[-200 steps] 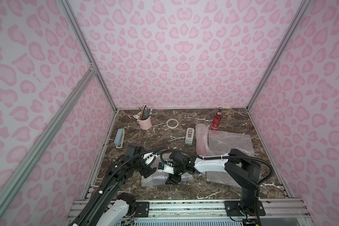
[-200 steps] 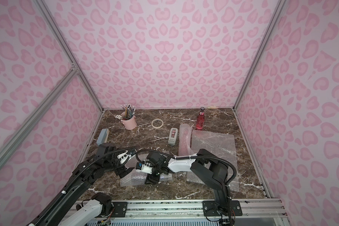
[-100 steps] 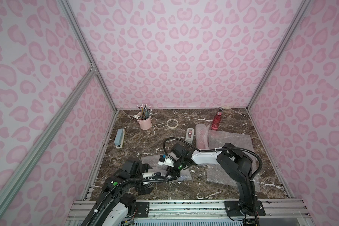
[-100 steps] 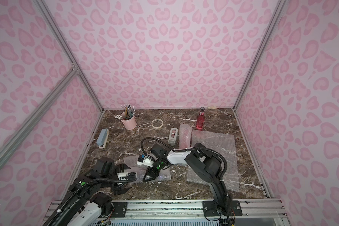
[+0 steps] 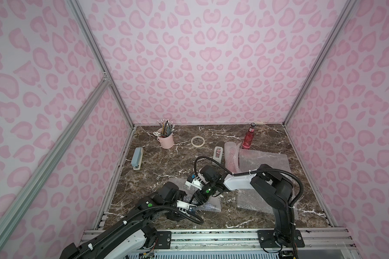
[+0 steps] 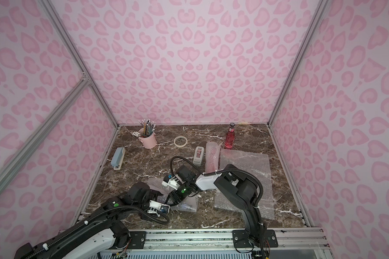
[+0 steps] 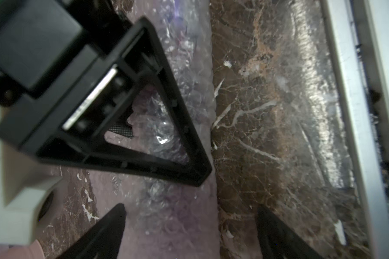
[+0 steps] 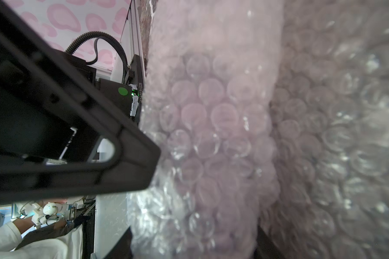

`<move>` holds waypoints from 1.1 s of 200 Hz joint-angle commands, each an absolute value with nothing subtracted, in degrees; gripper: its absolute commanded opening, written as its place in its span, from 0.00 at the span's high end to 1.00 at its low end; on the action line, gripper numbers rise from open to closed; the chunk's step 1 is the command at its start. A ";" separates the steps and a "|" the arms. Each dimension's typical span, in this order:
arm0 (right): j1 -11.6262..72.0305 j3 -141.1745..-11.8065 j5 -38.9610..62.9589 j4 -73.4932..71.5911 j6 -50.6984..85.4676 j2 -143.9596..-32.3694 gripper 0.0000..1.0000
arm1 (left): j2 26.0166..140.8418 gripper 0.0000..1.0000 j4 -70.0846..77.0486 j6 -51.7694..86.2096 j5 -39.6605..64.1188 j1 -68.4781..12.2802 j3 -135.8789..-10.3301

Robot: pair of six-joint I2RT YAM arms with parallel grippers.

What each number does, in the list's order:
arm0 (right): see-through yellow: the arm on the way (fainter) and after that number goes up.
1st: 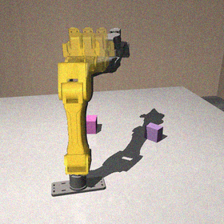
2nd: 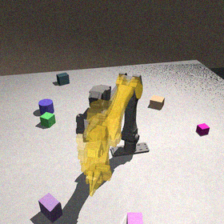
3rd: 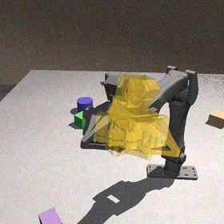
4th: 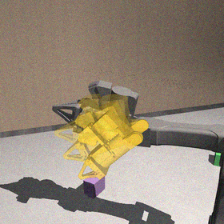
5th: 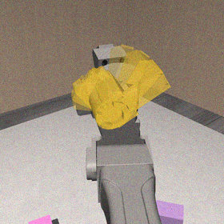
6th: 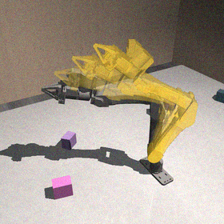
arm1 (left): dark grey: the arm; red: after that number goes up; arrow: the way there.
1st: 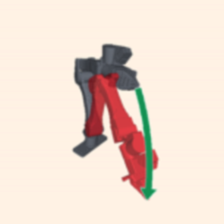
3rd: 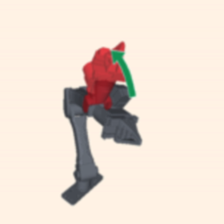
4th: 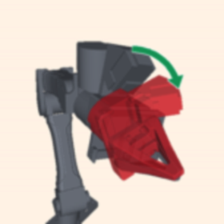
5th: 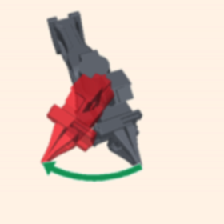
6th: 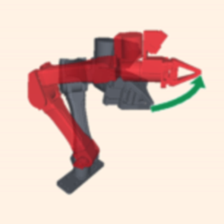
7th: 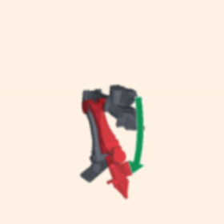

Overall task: Wrap wine bottles in bubble wrap
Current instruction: Wrap the wine bottle in bubble wrap.

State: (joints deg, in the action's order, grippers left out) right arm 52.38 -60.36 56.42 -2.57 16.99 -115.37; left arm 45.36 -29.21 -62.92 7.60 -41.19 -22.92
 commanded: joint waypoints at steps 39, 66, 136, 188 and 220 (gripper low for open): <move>51.39 -56.17 55.91 -5.43 22.95 -115.83 0.43 | 55.12 0.15 -17.96 -57.75 -0.36 -43.21 -23.43; 51.29 -55.62 56.14 -6.69 23.35 -116.13 0.42 | 60.70 0.21 -19.92 -57.31 -0.56 -43.31 -25.61; 51.26 -54.12 54.50 -8.31 21.56 -113.08 0.25 | 64.29 0.44 -20.10 -56.08 -1.48 -42.83 -27.38; 50.79 -53.23 50.76 -2.12 16.97 -108.82 0.03 | 63.09 0.46 -21.53 -55.69 -1.41 -40.23 -26.65; 49.29 -51.81 49.25 -0.11 15.65 -105.55 0.05 | 62.13 0.49 -23.60 -55.20 -0.89 -39.19 -26.66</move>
State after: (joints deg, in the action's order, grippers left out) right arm 49.87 -52.99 48.53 -7.40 17.17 -107.31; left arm 62.30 -18.74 -59.70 9.61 -40.34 -27.11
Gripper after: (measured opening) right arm 0.951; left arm 0.562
